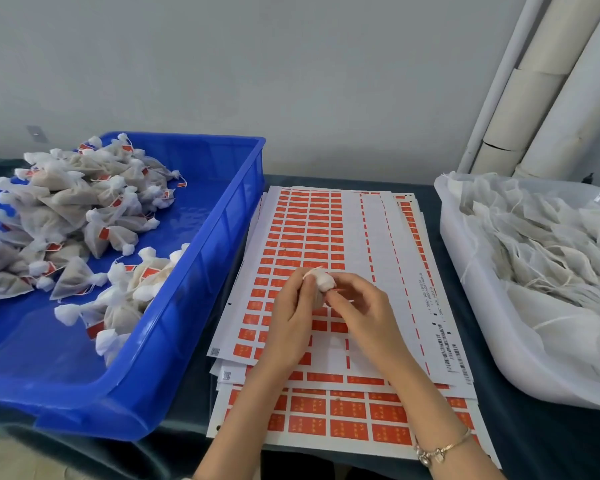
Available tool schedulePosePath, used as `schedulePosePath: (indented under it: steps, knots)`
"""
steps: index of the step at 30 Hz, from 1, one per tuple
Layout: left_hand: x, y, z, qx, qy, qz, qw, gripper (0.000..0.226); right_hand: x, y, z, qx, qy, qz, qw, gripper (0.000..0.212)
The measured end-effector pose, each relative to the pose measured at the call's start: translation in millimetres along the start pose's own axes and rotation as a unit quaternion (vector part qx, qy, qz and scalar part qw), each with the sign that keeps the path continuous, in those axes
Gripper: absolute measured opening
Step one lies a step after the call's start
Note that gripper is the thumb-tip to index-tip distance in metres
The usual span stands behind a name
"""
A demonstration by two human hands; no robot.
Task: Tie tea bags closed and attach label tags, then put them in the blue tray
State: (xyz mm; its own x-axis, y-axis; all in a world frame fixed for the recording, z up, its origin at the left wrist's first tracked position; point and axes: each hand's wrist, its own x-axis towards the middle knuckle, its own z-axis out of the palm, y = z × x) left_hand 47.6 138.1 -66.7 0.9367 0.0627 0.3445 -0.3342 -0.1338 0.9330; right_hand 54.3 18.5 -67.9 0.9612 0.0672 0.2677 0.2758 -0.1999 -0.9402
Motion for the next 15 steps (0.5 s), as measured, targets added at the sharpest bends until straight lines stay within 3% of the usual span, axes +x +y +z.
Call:
schedulePosePath:
  steps: [5,15]
  knots:
    - [3.6,-5.6,-0.3,-0.007,0.004,-0.004,1.0,0.02,0.8,1.6,-1.5,-0.021,0.032,0.021,0.999,0.017]
    - [5.1,-5.0,-1.3,-0.028,0.015,-0.055,0.998,0.015,1.2,-0.4,-3.4,0.044,0.082,0.031,0.995,0.019]
